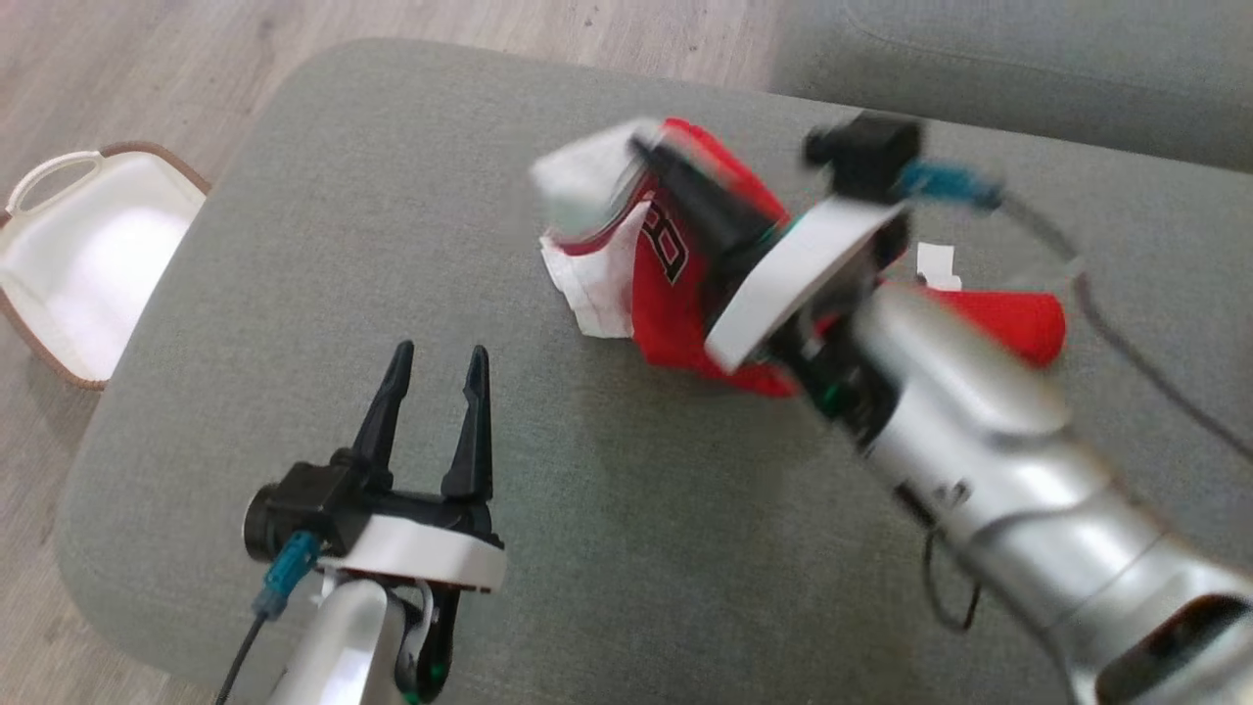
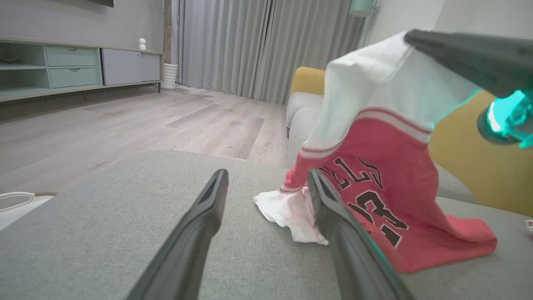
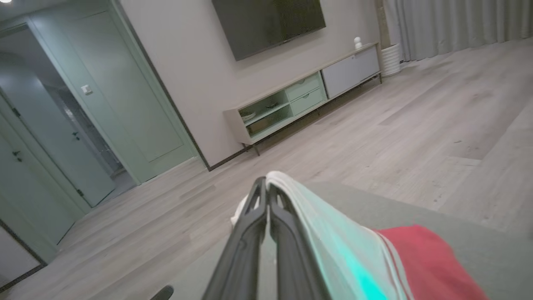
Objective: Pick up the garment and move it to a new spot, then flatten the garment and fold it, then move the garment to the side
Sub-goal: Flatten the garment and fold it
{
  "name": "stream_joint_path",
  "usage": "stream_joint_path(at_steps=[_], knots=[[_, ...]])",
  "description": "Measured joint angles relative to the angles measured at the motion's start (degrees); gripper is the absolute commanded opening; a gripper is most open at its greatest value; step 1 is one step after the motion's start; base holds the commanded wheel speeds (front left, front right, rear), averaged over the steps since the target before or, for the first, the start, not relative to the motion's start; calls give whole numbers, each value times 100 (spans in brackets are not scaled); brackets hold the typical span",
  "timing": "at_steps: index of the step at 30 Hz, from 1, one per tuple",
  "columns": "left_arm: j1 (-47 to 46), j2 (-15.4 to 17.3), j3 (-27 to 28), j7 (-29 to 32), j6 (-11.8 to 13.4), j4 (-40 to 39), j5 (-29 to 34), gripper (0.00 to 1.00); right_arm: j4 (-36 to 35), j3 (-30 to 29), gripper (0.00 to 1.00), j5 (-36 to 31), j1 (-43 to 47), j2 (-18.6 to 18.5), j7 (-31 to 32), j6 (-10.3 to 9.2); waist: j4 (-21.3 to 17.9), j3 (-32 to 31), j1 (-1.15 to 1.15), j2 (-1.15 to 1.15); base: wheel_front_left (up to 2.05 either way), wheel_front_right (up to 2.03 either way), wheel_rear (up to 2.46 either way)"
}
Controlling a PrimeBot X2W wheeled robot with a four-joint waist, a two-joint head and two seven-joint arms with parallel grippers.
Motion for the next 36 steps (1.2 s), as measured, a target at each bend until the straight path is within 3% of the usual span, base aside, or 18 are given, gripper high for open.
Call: stream_joint_path(at_steps=[9, 12, 14, 15, 16, 20, 25, 30, 36], knots=[[113, 1, -109, 0, 5, -37, -64, 100, 664, -1116, 0, 68, -786, -448, 566, 0, 278, 20, 0, 0, 0, 0, 0], [109, 2, -149, 0, 8, -48, -133, 100, 1245, -1441, 0, -197, -1113, -665, 601, 0, 406, 113, 0, 0, 0, 0, 0], [95, 2, -174, 0, 46, -55, -168, 100, 2167, -1864, 0, -610, -1679, -887, 399, 0, 508, 259, 1, 0, 0, 0, 0], [82, 2, -187, 0, 46, -55, -172, 100, 2474, -1956, 35, -810, -1908, -966, 225, 0, 536, 313, 1, 0, 0, 0, 0], [52, 2, -202, 0, 45, -55, -200, 100, 2793, -1998, 100, -1071, -2160, -1050, 80, 0, 561, 373, 1, 0, 0, 0, 0], [-132, 1, -293, 0, 49, -85, -301, 100, 3842, -2116, 100, -1728, -2985, -1148, -263, 0, 651, 587, 2, 0, 0, 0, 0], [-214, -1, -292, 0, 86, -119, -358, 100, 4125, -2051, 100, -1844, -3104, -825, -389, 0, 537, 704, 2, 0, 0, 0, 0], [-214, -1, -190, 0, 98, -133, -348, 100, 3907, -1980, 100, -1596, -3021, -812, -390, 0, 237, 684, 1, 0, 0, 0, 0], [-216, -1, -74, 0, 91, -199, -216, 100, 3045, -1602, 100, -1246, -2417, -893, -584, 0, -217, 573, 0, 0, 0, 0, 0]])
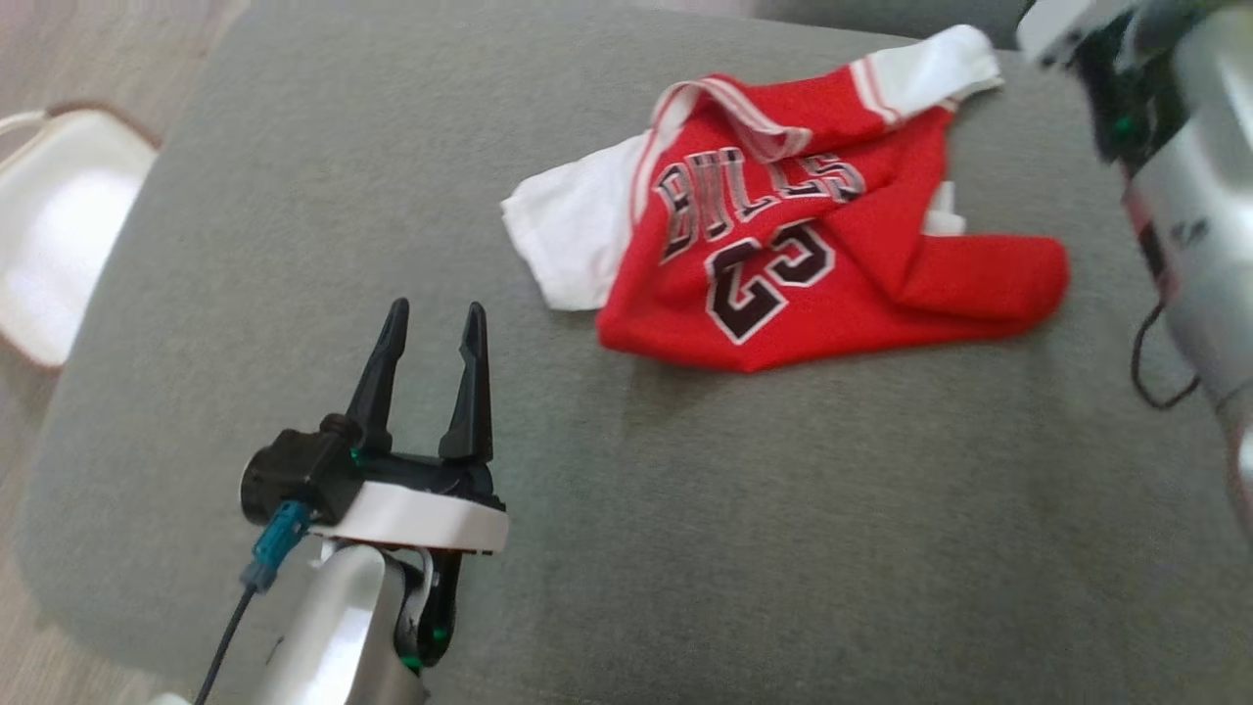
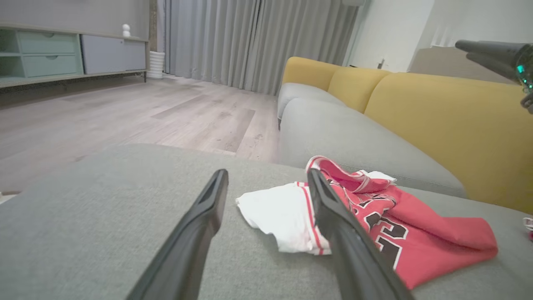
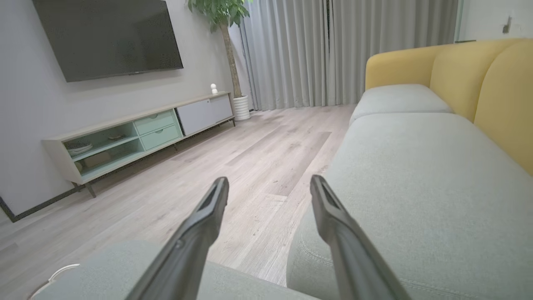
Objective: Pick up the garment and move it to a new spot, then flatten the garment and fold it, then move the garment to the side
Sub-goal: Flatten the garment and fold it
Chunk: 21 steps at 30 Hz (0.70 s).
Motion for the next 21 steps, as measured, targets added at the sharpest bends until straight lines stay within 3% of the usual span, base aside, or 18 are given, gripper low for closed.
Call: stream_joint_path(at_steps=[8, 12, 21], knots=[[15, -1, 207, 0, -46, -24, 218, 100, -1081, 18, 100, 103, 1191, -254, -437, 0, -573, -311, 0, 0, 0, 0, 0], [70, 0, 292, 0, -47, -46, 242, 100, -1547, -370, 100, -224, 2022, -230, -514, 0, -808, -506, 0, 0, 0, 0, 0], [353, 2, 361, 0, -49, -59, 359, 100, -2614, -1455, 100, -1378, 4015, 335, -554, 0, -1164, -777, -1, 0, 0, 0, 0]])
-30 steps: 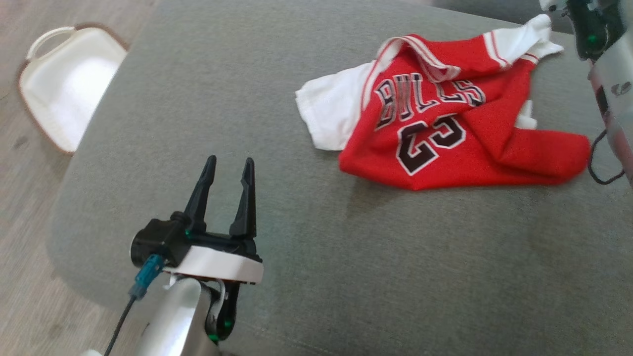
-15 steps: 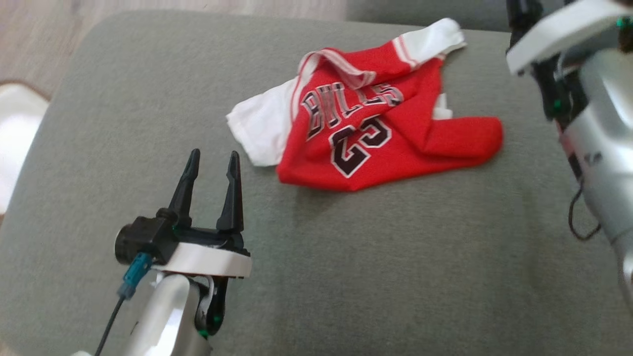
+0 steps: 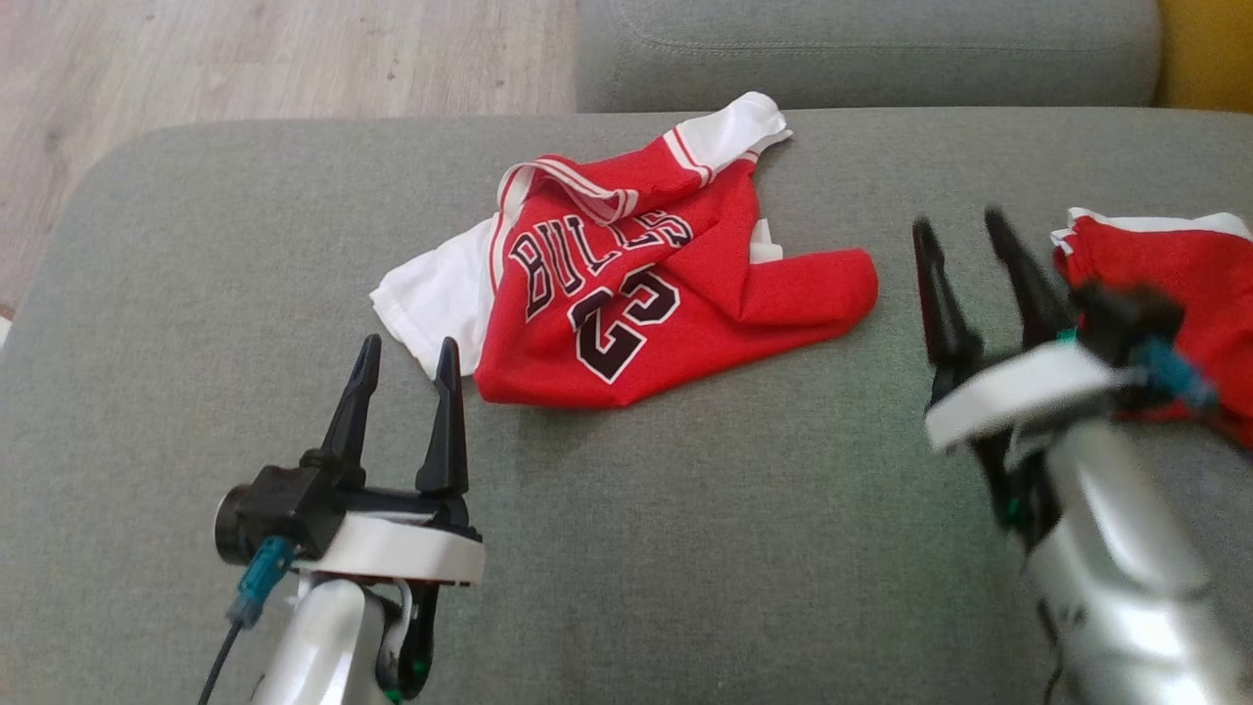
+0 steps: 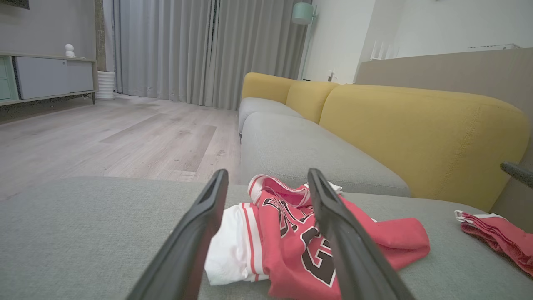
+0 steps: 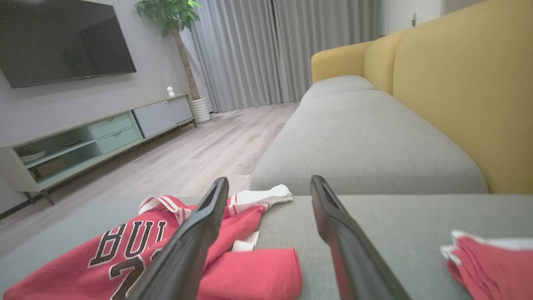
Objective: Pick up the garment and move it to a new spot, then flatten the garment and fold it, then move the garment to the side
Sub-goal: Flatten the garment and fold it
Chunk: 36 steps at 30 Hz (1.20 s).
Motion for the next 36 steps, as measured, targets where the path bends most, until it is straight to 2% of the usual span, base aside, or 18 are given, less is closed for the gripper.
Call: stream_joint_path(at_steps=[5, 10, 19, 36], knots=[[24, 0, 2, 0, -2, 2, 10, 100, -646, -555, 100, -579, 1144, 502, 85, 0, -81, -42, 0, 0, 0, 0, 0], [25, 0, -1, 0, -53, 5, 11, 100, -1207, -839, 100, -913, 1810, 744, 279, 0, -94, -24, 0, 0, 0, 0, 0], [25, 0, -24, 0, -98, 11, 64, 100, -1806, -876, 100, -1157, 1896, 808, 573, 0, -7, 16, 1, 0, 0, 0, 0], [24, 0, -64, 0, -103, 23, 111, 100, -1925, -809, 100, -1325, 1936, 812, 776, 0, 276, 132, 1, 0, 0, 0, 0]])
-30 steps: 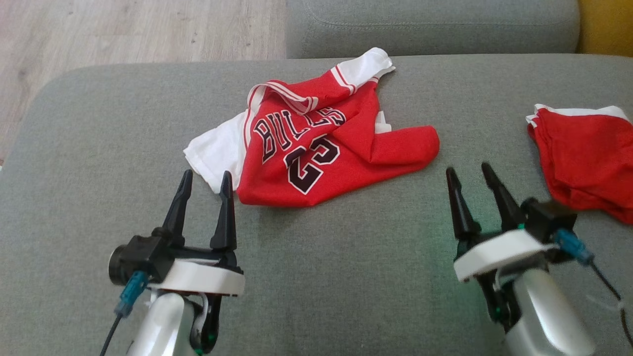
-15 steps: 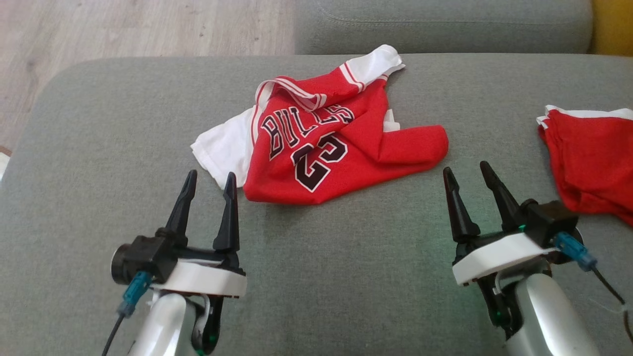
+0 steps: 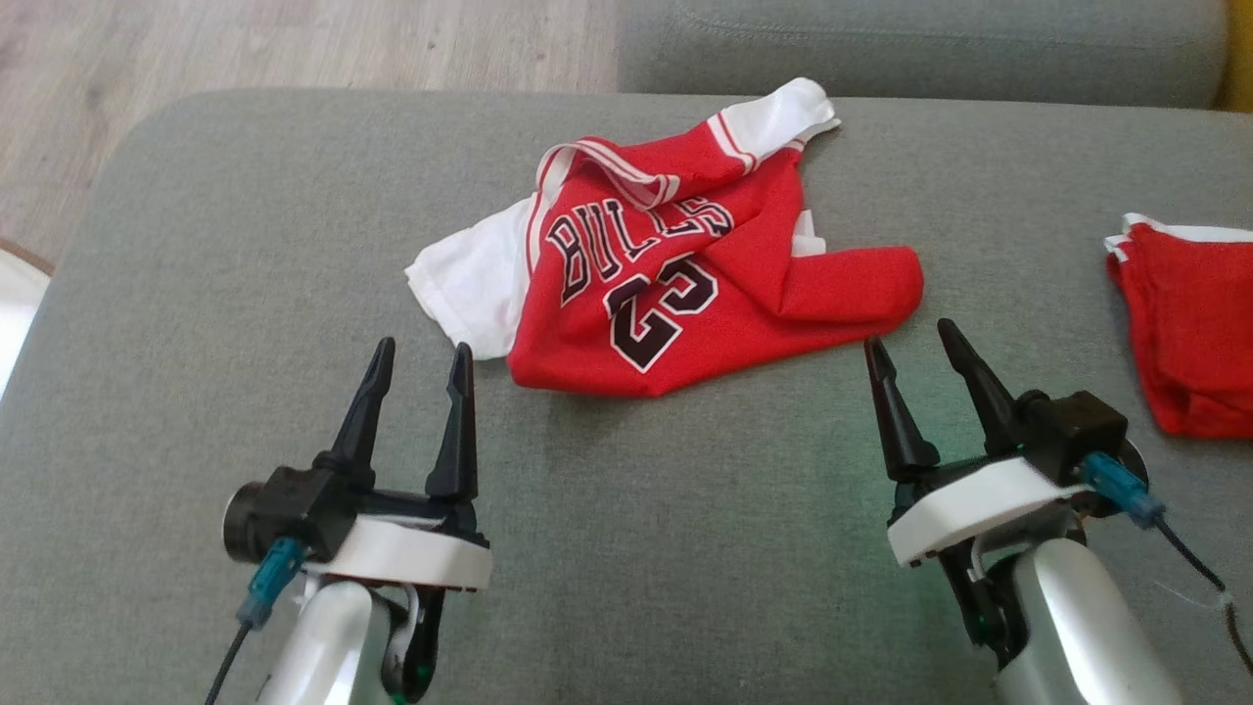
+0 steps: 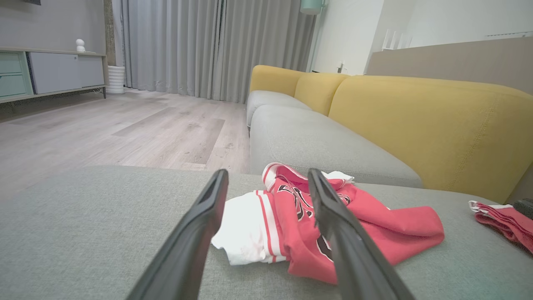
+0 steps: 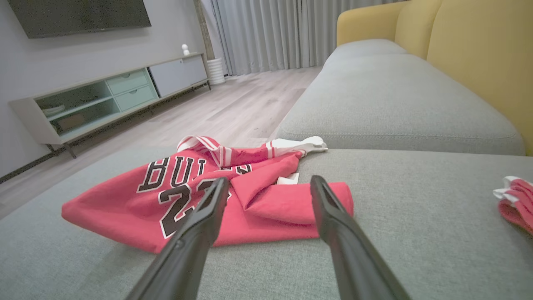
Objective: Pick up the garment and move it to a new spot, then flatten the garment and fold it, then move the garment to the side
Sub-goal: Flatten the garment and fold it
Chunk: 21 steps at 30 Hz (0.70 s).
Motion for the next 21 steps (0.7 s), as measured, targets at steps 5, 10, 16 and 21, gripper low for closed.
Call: stream_joint_path(at_steps=[5, 10, 16, 21], knots=[[-21, 0, -54, 0, -42, 2, 0, 100, 203, 59, 100, -219, -142, -1, 265, 0, 125, 147, 0, 0, 0, 0, 0], [-152, 0, -105, 0, -42, 16, -10, 100, 680, 254, 100, -318, -570, -19, 772, 0, 327, 313, 0, 0, 0, 0, 0], [-280, -1, -223, 0, -38, 29, -152, 100, 1601, -304, 100, -658, -1079, -44, 1099, 0, 649, 488, 1, 0, 0, 0, 0], [-293, -1, -260, 0, -32, 54, -166, 100, 1924, -412, 100, -1127, -1430, -100, 907, 0, 801, 567, 1, 0, 0, 0, 0]])
